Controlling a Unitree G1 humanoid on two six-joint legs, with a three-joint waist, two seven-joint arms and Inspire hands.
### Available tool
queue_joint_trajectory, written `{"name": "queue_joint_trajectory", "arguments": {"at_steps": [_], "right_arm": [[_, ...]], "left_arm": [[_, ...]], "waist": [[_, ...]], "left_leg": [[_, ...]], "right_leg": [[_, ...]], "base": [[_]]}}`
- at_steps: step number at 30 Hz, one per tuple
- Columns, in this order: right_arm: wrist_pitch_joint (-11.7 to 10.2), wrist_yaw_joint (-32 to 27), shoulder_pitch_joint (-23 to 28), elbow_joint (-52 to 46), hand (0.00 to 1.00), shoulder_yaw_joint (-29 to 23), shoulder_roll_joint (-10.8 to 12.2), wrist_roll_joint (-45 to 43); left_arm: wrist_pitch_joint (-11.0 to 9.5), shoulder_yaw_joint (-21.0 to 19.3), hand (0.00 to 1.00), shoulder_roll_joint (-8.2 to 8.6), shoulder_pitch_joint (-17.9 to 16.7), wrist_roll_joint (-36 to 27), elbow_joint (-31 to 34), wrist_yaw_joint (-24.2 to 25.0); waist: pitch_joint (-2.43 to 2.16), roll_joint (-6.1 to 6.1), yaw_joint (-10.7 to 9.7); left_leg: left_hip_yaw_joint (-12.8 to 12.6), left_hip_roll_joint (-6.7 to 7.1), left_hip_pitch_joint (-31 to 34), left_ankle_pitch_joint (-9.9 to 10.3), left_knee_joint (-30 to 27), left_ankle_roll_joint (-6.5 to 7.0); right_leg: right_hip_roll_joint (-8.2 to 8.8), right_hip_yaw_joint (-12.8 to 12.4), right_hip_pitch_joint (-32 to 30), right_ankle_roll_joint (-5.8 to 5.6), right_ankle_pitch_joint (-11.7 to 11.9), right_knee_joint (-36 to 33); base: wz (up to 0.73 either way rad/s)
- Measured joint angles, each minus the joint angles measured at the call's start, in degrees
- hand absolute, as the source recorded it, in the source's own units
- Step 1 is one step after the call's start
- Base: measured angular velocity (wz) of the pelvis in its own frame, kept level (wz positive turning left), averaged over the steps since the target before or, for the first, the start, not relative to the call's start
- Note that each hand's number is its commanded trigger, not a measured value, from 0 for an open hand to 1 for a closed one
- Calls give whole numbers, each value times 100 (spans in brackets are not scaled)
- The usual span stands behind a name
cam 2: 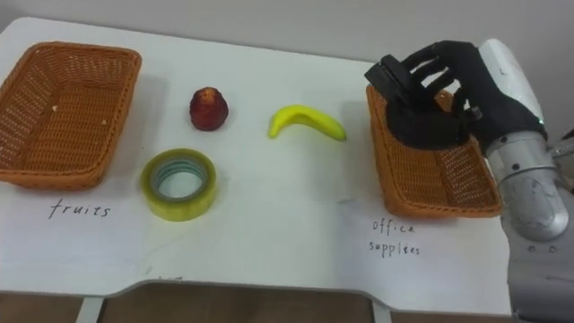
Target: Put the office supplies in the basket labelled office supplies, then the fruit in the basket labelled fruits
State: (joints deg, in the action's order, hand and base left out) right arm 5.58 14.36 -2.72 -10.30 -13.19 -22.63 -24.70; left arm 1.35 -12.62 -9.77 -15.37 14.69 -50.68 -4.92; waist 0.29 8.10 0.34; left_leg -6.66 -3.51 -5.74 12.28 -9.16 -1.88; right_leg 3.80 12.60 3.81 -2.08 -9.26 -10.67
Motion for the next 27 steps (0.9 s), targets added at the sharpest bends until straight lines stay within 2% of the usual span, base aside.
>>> {"name": "queue_joint_trajectory", "arguments": {"at_steps": [8,15,25,27], "right_arm": [[-83,-176,-1,590,100,-444,-126,-12],[-67,-178,2,828,100,-452,-125,-18],[-44,-157,122,1114,100,-380,-124,-23],[13,-121,127,1190,100,-380,-124,-35]], "left_arm": [[-21,-25,0,7,6,-19,0,-121],[-18,-28,0,5,-45,-49,-2,-121],[-14,-18,0,-23,39,-71,7,-84],[-13,-17,0,-24,44,-71,7,-75]], "waist": [[0,-3,-32],[-1,5,-179],[-13,84,-155],[-12,93,-154]], "left_leg": [[-126,-14,13,0,6,-1],[-168,-14,10,0,3,-1],[-258,-17,-35,0,1,-1],[-261,-17,-32,1,45,0]], "right_leg": [[-5,-53,-60,5,6,-11],[-4,-88,-75,5,6,-7],[-3,-139,-96,4,6,-20],[-6,-138,-99,3,6,-25]], "base": [[-4],[-2],[-3],[0]]}}
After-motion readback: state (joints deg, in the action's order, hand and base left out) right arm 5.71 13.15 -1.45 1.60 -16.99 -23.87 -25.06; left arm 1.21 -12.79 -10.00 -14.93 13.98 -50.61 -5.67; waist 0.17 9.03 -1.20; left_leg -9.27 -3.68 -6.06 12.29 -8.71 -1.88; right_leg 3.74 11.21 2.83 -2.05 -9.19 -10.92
